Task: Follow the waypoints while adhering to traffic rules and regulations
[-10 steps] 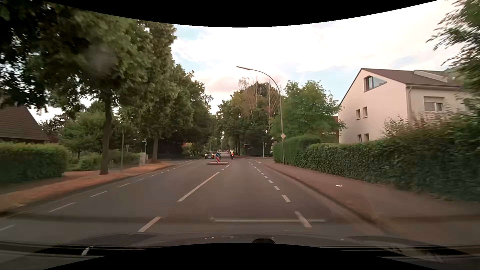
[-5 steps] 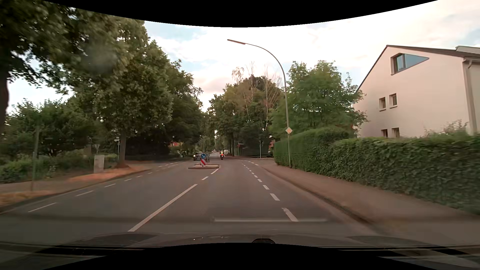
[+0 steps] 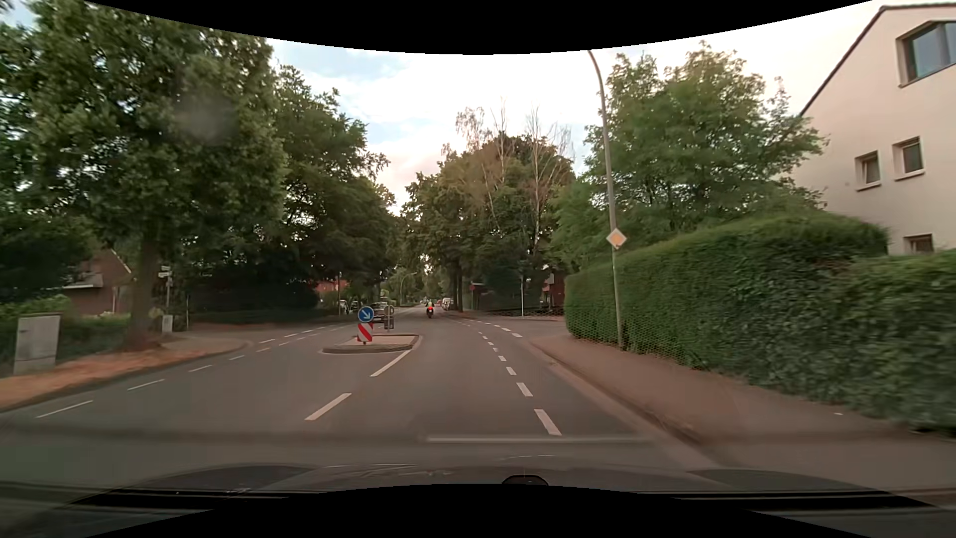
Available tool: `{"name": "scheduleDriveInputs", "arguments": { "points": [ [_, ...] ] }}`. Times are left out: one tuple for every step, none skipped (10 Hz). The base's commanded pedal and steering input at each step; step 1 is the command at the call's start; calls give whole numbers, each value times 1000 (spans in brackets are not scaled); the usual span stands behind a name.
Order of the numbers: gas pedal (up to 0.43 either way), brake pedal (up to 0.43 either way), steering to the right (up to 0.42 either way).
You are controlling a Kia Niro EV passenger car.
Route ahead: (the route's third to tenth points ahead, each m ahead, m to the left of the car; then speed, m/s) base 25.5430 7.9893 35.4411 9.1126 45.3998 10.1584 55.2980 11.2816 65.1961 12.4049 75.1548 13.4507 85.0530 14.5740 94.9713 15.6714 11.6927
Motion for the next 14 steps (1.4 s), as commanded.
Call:
{"name": "scheduleDriveInputs", "arguments": {
  "points": [
    [177, 0, -20],
    [177, 0, -29],
    [177, 0, -35],
    [177, 0, -39],
    [177, 0, -42],
    [177, 0, -44],
    [177, 0, -46],
    [177, 0, -47],
    [189, 0, -47],
    [189, 0, -47],
    [189, 0, -47],
    [189, 0, -47],
    [189, 0, -47],
    [197, 0, -47]
  ]
}}
